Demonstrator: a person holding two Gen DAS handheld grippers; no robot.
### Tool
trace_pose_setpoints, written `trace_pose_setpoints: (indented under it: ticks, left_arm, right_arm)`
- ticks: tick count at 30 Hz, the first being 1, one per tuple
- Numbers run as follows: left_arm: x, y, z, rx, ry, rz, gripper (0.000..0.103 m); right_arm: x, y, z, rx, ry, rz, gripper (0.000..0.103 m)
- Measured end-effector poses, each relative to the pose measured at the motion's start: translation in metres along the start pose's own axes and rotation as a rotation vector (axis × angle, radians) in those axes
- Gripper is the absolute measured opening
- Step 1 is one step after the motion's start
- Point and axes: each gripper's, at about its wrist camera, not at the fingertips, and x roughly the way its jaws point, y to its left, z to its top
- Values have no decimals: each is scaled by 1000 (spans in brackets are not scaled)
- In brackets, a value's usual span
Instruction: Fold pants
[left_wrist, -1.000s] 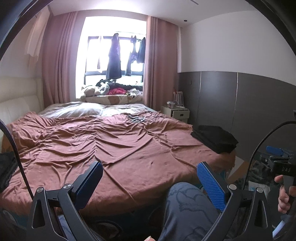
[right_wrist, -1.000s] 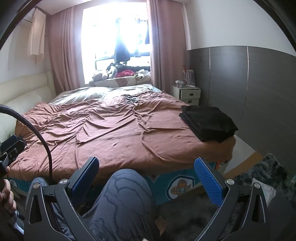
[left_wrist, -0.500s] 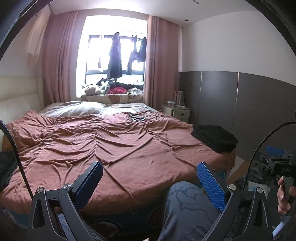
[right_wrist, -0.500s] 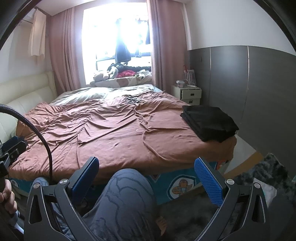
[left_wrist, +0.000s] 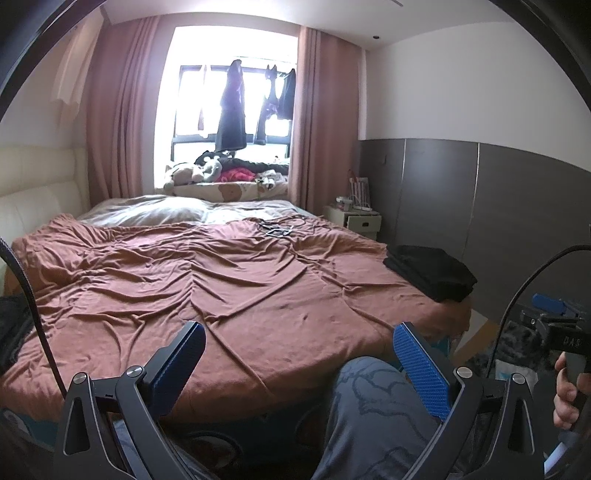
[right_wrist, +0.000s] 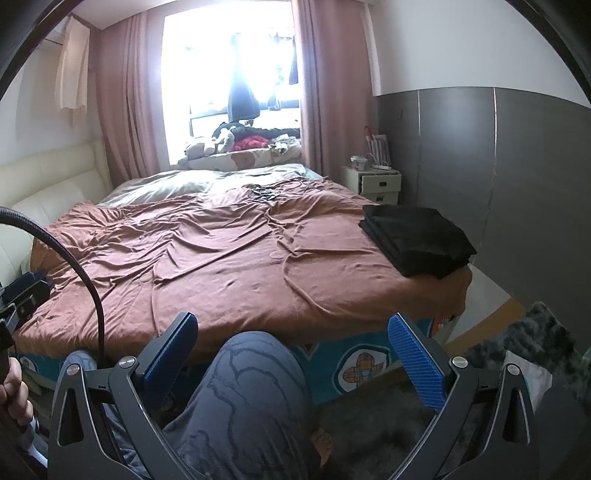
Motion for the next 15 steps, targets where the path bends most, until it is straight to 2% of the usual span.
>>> trace_pose_setpoints:
  ticks: [15]
  left_arm:
    - [1,1,-3,-13,8,-12,103]
  right_arm:
    - [-1,-4,-1,-6,-3,-3,103]
